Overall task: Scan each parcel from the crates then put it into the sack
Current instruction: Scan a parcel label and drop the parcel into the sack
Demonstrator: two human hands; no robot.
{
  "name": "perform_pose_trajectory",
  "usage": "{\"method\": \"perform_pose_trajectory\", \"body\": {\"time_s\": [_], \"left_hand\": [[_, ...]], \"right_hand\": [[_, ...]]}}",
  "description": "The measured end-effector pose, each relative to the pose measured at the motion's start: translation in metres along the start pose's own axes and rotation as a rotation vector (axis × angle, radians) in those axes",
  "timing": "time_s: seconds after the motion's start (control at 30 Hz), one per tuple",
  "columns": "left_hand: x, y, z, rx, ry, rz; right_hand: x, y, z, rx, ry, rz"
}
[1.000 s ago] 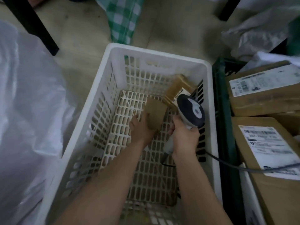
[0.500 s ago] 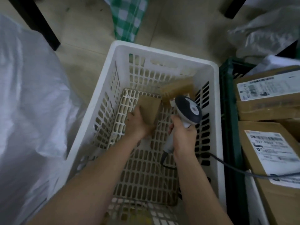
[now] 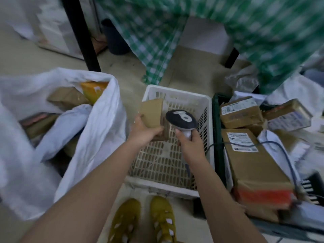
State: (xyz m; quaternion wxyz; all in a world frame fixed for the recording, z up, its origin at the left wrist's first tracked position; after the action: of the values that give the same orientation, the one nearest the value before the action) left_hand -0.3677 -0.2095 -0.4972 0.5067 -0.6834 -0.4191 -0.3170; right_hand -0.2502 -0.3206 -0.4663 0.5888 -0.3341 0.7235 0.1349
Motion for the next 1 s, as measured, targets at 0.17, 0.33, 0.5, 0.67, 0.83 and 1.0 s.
{"method": "perform_pose_trajectory", "body": {"time_s": [0.17, 0.33, 0.5, 0.67, 0.83, 1.0], "left_hand": [[0.002, -0.063, -0.065, 0.052, -0.074, -0.183], [0.003, -0.106, -0.104, 0.018, -0.214, -0.319], [0.006, -0.131, -0.115, -0.049, -0.224, -0.357], [0.009, -0.139, -0.109, -0.093, -0.32, -0.343], [0.001, -0.14, -0.104, -0.173, -0.426, -0.398], [0.001, -0.137, -0.1, -0.035, -0.442, -0.38]], "right_hand": [[-0.043, -0.008, -0.063, -0.063, -0.046, 0.034], [-0.058, -0.009, -0.092, -0.044, -0.014, 0.057], [-0.054, 0.0, -0.1, 0.008, 0.099, 0.212], [-0.06, 0.008, -0.093, 0.032, 0.028, 0.323], [-0.055, 0.007, -0.073, 0.054, 0.027, 0.321], [-0.052, 0.013, -0.074, -0.01, -0.065, 0.217]]}}
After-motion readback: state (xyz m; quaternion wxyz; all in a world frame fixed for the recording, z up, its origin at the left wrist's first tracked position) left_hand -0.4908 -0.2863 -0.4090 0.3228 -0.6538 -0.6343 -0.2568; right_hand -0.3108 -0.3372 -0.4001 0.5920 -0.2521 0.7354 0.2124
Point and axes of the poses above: each hand's wrist, its own z-axis towards the middle knuckle, its own y-axis out of the palm, x = y × z, the point moved 1 cm from there along z, towards the middle knuckle, and after that the axes turned 15 degrees about x, right-handed, at the moved point
